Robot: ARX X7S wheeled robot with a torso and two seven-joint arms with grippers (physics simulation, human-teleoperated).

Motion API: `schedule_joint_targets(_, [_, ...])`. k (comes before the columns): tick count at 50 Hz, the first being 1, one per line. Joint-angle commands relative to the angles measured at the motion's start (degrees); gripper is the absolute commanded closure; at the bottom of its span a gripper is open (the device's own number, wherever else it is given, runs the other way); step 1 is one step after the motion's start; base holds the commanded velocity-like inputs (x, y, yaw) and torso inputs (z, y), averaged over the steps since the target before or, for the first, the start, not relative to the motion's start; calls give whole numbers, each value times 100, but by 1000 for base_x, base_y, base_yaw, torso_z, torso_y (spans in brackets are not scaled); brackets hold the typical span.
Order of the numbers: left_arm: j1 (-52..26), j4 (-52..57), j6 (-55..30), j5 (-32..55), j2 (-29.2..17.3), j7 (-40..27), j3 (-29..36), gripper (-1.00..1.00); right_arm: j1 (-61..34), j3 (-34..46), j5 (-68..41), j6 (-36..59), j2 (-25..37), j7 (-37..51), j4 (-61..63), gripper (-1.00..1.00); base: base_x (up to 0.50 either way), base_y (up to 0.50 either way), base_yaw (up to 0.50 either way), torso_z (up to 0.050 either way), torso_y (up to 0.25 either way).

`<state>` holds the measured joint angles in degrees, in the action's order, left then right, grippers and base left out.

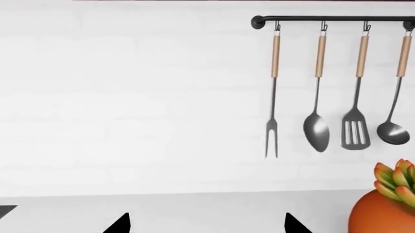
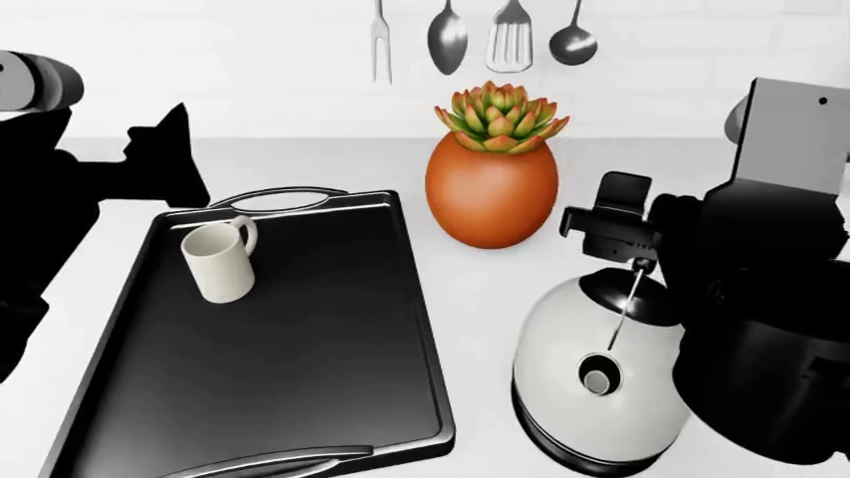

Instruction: Pick the kettle from the counter and place it on the tray. Then pick the mug from the cabinet and place it on the tray. Then close the cabinet doors.

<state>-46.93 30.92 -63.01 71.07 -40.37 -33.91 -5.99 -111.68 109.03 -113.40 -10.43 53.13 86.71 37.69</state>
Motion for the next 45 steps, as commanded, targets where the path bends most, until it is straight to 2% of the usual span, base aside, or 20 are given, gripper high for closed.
schedule_joint_targets(1, [89,-23,73,-48,-20,39,-9,-100,238,253,-20,-25,-77,-54,19,100,0,0,0,0,0])
schedule_joint_targets(16, [158,-30,119,-29,-44,25,-35,-100,51,255,-97,43,-59,50,34,100,0,0,0,0,0])
schedule_joint_targets(36, [203,-65,192,-49,-55,41,-23,-100,-1095,-89,-671,612,111,24,-103,100,0,0,0,0,0])
schedule_joint_targets(45, [154,0,164,132,-93,-68,-123,-100,-1714,-306,-1041,1122,-136,-149,-428,100,0,0,0,0,0])
